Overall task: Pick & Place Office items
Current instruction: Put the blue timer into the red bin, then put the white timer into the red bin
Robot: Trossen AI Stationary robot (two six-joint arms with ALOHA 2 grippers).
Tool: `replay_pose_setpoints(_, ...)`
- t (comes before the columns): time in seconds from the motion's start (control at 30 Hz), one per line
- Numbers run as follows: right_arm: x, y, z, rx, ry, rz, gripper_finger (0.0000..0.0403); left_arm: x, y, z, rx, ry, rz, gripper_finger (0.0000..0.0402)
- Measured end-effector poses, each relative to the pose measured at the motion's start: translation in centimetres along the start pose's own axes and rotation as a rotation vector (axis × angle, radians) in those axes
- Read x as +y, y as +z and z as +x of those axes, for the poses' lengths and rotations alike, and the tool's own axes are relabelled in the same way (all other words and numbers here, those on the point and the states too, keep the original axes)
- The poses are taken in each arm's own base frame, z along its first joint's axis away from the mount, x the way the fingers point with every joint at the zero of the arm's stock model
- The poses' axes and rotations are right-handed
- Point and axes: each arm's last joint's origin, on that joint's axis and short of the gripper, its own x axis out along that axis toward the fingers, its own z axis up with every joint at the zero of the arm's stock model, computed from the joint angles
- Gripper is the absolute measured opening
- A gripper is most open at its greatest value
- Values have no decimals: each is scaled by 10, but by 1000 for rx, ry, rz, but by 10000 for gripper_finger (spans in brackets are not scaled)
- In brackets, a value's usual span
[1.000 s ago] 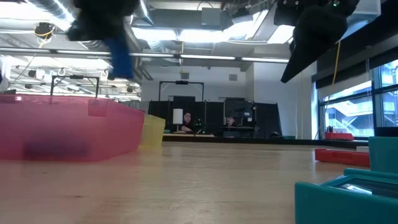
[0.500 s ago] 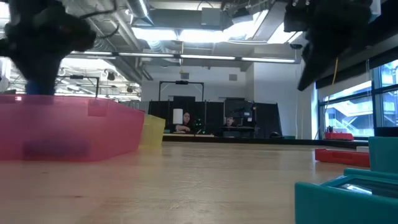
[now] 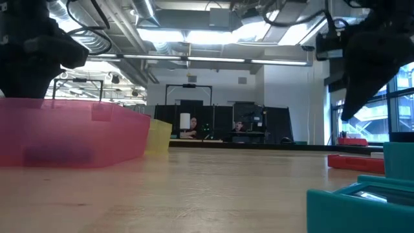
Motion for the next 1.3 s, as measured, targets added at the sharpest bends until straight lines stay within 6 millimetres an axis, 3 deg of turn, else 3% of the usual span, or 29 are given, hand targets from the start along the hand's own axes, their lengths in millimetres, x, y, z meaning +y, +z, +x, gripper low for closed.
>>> replay_pose_setpoints(0.3,-10,-11,6,59,-77,36,306,0,1,0,-4,1,-5,155)
replay_pose_setpoints(0.53,-31,-22,3,116,-317,331,306,-5,15,-6,30,-24,-30,173)
replay_pose_setpoints(0.73,-36,-41,24,58,-315,518,306,-20,25,-31,-24,-122,56,171)
replay_pose_setpoints(1.0,-45,-61,49,57,-259,635,306,-37,29,-68,-202,-250,68,173)
replay_pose_setpoints(1.13,-47,-63,52,44,-253,580,297,-48,30,-82,-349,-347,74,169)
replay_pose_setpoints(1.3,-44,-65,52,21,-242,497,257,-65,31,-95,-571,-497,80,170)
